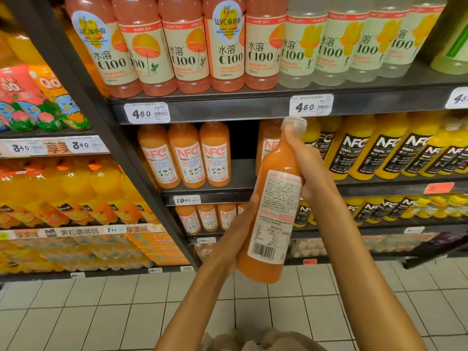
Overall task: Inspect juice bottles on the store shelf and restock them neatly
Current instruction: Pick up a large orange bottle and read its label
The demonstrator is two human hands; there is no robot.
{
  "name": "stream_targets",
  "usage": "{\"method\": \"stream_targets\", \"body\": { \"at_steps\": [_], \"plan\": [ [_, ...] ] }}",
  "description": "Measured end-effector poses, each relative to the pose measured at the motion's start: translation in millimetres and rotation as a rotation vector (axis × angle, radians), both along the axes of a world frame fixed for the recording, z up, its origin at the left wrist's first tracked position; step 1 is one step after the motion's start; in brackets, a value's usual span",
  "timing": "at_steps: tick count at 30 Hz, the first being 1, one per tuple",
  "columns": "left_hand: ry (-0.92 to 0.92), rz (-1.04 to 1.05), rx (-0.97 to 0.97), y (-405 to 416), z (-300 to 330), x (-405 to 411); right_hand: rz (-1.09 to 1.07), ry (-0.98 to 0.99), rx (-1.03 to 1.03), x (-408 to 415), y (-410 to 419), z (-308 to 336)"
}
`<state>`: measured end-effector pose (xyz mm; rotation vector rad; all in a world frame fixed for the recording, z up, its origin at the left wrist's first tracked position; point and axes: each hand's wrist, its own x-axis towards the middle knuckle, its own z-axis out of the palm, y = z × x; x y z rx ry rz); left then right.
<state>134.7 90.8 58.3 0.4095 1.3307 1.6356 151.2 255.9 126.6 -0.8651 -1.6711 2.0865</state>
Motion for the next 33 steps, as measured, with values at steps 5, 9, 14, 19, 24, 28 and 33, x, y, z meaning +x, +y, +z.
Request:
{"method": "stream_targets", "body": {
  "at_steps": [5, 9, 14, 19, 24, 28, 33],
  "plan": [
    [-0.314, 0.056, 0.082, 13, -9, 16, 0.171, 0.029, -0.114, 17, 27, -8],
    [-0.471, -0.028, 0.198, 21, -5, 28, 0.292, 0.214, -0.418, 28, 36, -21],
    [-0.322, 0.079, -0.053, 47, -21, 53, 0.280, 0.286, -0.498, 33, 43, -28],
    [-0.082, 0.076, -0.024, 35, -10, 47, 0.171, 0.136, -0.247, 42, 58, -30],
    [-0.114, 0.040, -0.057, 42, -8, 60, 0.194, 0.032, -0.266, 45, 65, -33],
    [-0.429, 0.066, 0.098, 43, -3, 66, 0.373, 0.053, -0.319, 43, 74, -26],
    [-0.785, -0.113, 0.297, 50, 12, 73, 0.338, 0.256, -0.750, 33, 52, -34]
  ]
}}
